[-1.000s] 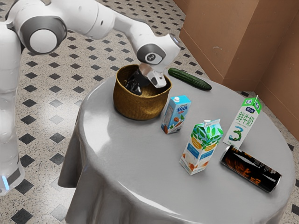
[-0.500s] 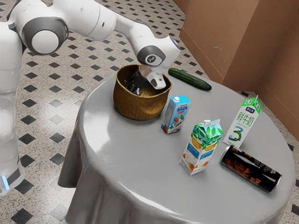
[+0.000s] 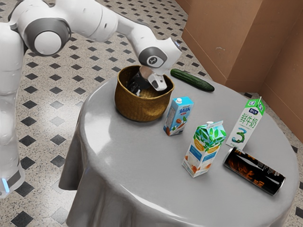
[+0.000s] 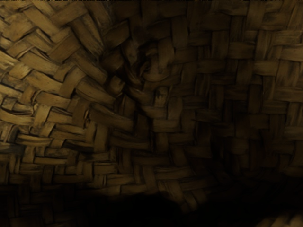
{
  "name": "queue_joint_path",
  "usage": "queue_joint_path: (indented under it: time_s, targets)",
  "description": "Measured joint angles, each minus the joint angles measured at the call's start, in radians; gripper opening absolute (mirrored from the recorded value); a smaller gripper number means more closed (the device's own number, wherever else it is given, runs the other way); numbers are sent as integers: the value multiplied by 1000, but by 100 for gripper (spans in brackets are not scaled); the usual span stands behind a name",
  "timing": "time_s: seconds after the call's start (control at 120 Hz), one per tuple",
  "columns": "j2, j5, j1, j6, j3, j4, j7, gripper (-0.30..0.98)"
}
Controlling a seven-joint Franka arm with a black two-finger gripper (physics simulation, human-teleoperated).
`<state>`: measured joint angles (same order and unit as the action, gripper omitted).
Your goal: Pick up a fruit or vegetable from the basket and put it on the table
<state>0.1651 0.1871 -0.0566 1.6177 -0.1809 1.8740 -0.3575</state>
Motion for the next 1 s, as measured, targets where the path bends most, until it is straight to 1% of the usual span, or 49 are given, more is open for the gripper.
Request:
queue_joint_path:
  time_s: [0.167,0.383,0.55,0.683,0.758,0.775,0.817,0.917,1.0]
  targets:
    - [-2,0,0,0,11,-12,1,14]
    - [-9,0,2,-22,38,-86,0,13]
    - [-19,2,3,-65,52,-158,-1,13]
    - [-31,4,-1,-121,69,-251,-2,13]
    - [-42,7,-4,-163,99,-328,-3,12]
    - [-43,8,-9,-175,114,-365,-3,11]
    - [-43,11,-10,-205,152,-459,-4,13]
    - [-28,11,5,-256,223,-638,-6,13]
    - [4,-3,9,-280,254,-754,-8,14]
